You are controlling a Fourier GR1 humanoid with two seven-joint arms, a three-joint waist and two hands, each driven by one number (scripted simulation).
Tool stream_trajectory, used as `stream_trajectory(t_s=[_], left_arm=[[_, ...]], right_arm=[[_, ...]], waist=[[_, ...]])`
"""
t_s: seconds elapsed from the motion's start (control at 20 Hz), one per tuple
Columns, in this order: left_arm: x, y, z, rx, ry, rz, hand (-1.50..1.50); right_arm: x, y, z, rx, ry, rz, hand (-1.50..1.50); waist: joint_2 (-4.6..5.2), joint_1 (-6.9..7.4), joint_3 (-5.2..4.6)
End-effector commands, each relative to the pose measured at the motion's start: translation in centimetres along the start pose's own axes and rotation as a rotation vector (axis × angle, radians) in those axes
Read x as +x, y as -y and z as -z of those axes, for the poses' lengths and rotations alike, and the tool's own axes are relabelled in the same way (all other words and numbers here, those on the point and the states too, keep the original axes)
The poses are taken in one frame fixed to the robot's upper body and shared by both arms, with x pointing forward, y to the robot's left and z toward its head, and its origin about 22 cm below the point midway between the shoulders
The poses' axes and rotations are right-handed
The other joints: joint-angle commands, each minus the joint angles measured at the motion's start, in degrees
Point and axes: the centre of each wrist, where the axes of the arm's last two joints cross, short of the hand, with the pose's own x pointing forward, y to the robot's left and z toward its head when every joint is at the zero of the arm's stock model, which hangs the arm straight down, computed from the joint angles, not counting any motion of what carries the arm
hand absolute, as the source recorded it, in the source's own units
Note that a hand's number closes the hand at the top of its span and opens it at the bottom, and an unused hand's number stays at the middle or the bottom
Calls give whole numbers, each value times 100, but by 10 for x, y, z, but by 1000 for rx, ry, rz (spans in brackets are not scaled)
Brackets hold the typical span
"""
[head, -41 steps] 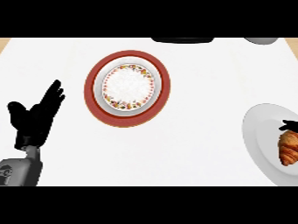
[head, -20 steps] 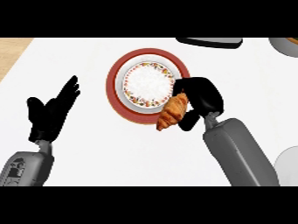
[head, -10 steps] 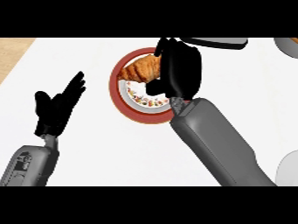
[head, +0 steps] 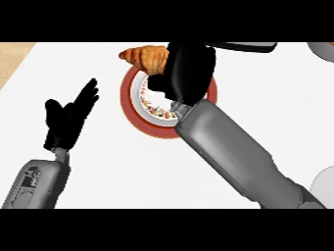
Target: Pick the croissant from the plate and place it in the plate
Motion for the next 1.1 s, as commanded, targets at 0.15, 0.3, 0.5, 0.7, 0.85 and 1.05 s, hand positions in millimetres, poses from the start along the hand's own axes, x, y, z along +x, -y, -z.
stream_trajectory(t_s=[0.15,0.3,0.5,0.7,0.85,1.05], left_arm=[[-2,-12,-1,23,-10,6,0],[-8,-15,-1,51,-7,-11,0],[-1,-11,5,51,2,0,0],[-9,-16,-6,49,-10,-13,0],[-10,-22,-10,68,-15,-7,0],[-6,-32,-6,80,-14,-10,0]], right_arm=[[2,-24,-4,-39,-230,51,150],[-2,-35,-8,-2,-241,-2,150],[-21,-59,-8,145,-274,-83,150],[-42,-63,-8,247,-403,124,-150],[-40,-75,-14,288,-300,130,-150],[-23,-73,-13,161,-164,186,-150]], waist=[[-2,-155,15],[-14,-275,14],[21,-302,18],[-11,-348,31],[-5,-323,28],[-26,-425,25]])
